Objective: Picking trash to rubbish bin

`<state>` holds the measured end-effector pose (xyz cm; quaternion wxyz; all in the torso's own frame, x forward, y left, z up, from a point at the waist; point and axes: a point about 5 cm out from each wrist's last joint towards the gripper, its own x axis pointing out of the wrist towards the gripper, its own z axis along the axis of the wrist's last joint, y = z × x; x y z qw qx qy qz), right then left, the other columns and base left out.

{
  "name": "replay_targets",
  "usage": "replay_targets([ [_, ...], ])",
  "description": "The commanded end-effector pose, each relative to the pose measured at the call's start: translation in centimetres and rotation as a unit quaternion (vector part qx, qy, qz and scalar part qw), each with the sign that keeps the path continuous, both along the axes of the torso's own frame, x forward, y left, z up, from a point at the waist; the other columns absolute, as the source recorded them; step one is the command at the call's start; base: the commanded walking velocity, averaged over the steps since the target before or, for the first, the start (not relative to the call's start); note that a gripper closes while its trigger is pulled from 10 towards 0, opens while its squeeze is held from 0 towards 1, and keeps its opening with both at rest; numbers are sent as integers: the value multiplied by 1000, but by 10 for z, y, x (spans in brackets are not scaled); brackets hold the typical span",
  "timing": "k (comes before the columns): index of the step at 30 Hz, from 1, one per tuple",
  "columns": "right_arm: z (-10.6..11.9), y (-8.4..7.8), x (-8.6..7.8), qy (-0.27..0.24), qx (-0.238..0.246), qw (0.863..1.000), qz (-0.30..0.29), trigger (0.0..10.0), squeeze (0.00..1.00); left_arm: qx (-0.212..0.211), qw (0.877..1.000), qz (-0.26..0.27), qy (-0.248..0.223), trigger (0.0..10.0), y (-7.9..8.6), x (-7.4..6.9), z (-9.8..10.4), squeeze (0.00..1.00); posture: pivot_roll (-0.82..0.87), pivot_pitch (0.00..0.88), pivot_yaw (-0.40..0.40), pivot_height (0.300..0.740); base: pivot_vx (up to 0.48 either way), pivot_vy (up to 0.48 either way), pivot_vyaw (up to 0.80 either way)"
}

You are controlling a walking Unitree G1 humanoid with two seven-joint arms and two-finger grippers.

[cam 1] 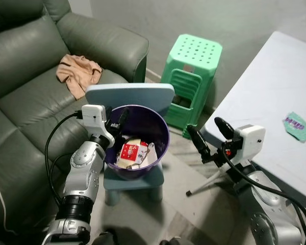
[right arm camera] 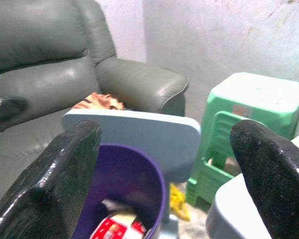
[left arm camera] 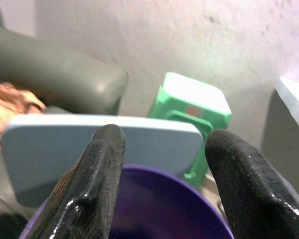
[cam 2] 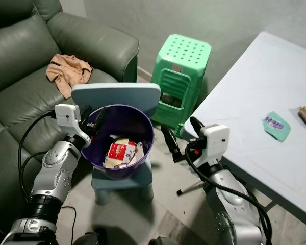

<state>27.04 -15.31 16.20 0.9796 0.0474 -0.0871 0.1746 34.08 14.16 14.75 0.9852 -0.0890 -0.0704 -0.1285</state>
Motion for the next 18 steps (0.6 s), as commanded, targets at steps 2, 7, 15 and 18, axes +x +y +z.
replay_targets([
  [2,-2,-6,7,-6,-12,999,-38,10000,0,11,1000,19,0,10000,1,-4,2,0,8,62,-85,740,0,0,0],
  [7,-8,-10,20,-4,-22,997,-76,10000,0,16,999,35,-5,10000,6,-8,5,0,24,36,-82,740,0,0,0],
  [15,-17,-10,29,4,-36,993,-108,10000,0,6,997,74,0,10000,16,-8,5,0,33,4,-82,740,0,0,0],
  [18,-20,-7,30,4,-31,994,-107,10000,0,7,997,80,2,10000,16,-9,5,0,35,0,-81,740,0,0,0],
])
